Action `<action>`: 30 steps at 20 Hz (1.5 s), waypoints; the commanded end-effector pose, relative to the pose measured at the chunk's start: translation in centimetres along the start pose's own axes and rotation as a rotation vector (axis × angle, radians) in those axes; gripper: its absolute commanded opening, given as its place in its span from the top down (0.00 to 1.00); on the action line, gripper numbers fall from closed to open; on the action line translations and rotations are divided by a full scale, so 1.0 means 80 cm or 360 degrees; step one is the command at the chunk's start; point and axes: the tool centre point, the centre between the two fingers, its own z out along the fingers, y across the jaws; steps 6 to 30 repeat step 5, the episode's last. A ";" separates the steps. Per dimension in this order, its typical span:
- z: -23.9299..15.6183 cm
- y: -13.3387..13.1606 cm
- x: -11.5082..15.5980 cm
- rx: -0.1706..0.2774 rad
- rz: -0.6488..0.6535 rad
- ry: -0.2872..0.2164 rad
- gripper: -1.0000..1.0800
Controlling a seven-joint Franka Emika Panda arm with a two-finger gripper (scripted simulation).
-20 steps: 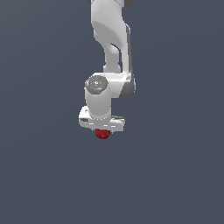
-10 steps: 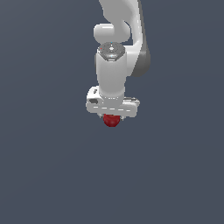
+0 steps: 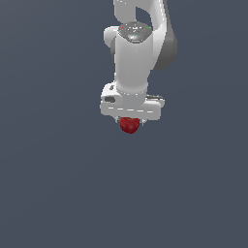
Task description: Pick up the object and move it to a goal position.
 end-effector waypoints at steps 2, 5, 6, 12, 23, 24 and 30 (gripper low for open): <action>-0.002 0.000 0.001 0.0001 0.0001 0.0002 1.00; 0.001 0.001 0.002 0.0001 0.0001 0.0002 1.00; 0.001 0.001 0.002 0.0001 0.0001 0.0002 1.00; 0.001 0.001 0.002 0.0001 0.0001 0.0002 1.00; 0.001 0.001 0.002 0.0001 0.0001 0.0002 1.00; 0.001 0.001 0.002 0.0001 0.0001 0.0002 1.00; 0.001 0.001 0.002 0.0001 0.0001 0.0002 1.00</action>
